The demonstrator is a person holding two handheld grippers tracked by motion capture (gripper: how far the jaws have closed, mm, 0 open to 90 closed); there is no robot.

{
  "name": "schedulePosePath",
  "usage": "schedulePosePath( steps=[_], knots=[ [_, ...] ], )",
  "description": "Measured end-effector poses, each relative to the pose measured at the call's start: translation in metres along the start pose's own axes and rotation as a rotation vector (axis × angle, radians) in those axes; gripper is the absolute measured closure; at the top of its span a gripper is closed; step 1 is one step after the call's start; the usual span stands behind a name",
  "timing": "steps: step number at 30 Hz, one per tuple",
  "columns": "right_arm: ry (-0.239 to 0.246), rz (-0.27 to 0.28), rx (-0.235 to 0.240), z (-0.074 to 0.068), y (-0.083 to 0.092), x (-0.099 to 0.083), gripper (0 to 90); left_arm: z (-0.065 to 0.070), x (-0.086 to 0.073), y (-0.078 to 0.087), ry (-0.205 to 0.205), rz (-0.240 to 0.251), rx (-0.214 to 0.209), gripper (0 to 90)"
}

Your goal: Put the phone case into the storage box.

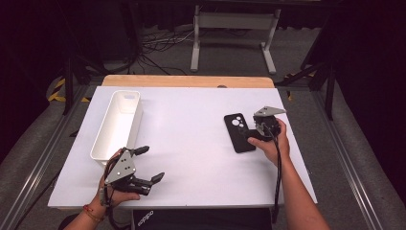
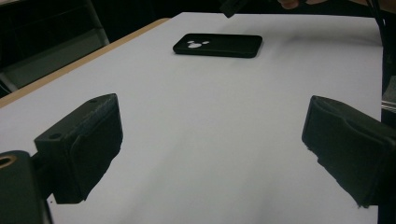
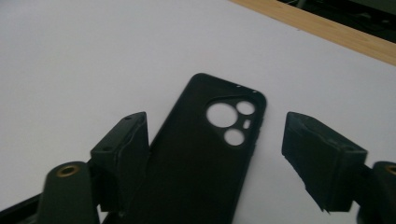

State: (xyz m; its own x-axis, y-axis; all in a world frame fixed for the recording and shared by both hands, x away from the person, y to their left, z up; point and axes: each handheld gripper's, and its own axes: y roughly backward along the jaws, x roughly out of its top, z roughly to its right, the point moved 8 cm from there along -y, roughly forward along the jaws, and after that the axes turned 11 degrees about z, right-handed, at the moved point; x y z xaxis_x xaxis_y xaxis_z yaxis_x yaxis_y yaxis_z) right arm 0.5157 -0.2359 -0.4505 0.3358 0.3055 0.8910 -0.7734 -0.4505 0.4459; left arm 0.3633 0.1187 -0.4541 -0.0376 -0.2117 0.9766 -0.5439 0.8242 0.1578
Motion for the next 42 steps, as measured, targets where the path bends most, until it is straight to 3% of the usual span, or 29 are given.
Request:
schedulePosePath(
  steps=[3,5,7,9,12,20,23,28,29,31,34,38,42],
  knots=[
    [-0.036,-0.01,0.007,0.011,-0.004,0.003,25.7,0.001,-0.001,-0.001,-0.004,-0.004,-0.01,4.3],
    [-0.033,-0.042,-0.008,0.016,-0.008,0.002,27.7,0.001,-0.001,-0.001,-0.001,-0.007,-0.013,3.8],
    [-0.064,-0.073,-0.012,0.02,-0.011,0.002,29.7,0.0,-0.002,-0.002,-0.001,-0.009,-0.01,3.8],
    [-0.053,-0.109,-0.038,0.024,-0.016,-0.001,33.7,0.001,-0.002,-0.002,0.001,-0.008,-0.011,3.8],
    [-0.054,-0.142,-0.024,0.024,-0.022,-0.006,42.8,0.001,-0.002,-0.002,0.003,-0.009,-0.011,3.8],
    [-0.057,-0.204,-0.047,0.027,-0.038,-0.016,62.8,0.001,-0.003,-0.003,0.006,-0.007,-0.013,3.9],
    [-0.112,-0.231,-0.048,0.031,-0.047,-0.016,68.3,0.0,-0.003,-0.002,0.011,-0.016,-0.017,4.0],
    [-0.12,-0.29,-0.044,0.032,-0.054,-0.013,69.7,-0.001,-0.004,-0.002,0.018,-0.012,-0.017,4.2],
    [-0.104,-0.337,-0.058,0.034,-0.056,-0.013,70.8,-0.001,-0.004,-0.001,0.011,-0.019,-0.02,4.2],
    [-0.115,-0.376,-0.047,0.033,-0.059,-0.012,72.3,0.0,-0.005,-0.002,0.01,-0.018,-0.023,4.2],
    [-0.109,-0.392,-0.059,0.034,-0.061,-0.01,73.7,0.002,-0.005,-0.002,0.013,-0.016,-0.033,4.2],
    [-0.11,-0.464,-0.05,0.036,-0.07,-0.011,75.8,0.003,-0.006,-0.002,0.012,-0.024,-0.041,4.2],
    [-0.105,-0.488,-0.06,0.038,-0.075,-0.01,76.3,0.003,-0.006,-0.001,0.003,-0.029,-0.039,4.2]
  ],
)
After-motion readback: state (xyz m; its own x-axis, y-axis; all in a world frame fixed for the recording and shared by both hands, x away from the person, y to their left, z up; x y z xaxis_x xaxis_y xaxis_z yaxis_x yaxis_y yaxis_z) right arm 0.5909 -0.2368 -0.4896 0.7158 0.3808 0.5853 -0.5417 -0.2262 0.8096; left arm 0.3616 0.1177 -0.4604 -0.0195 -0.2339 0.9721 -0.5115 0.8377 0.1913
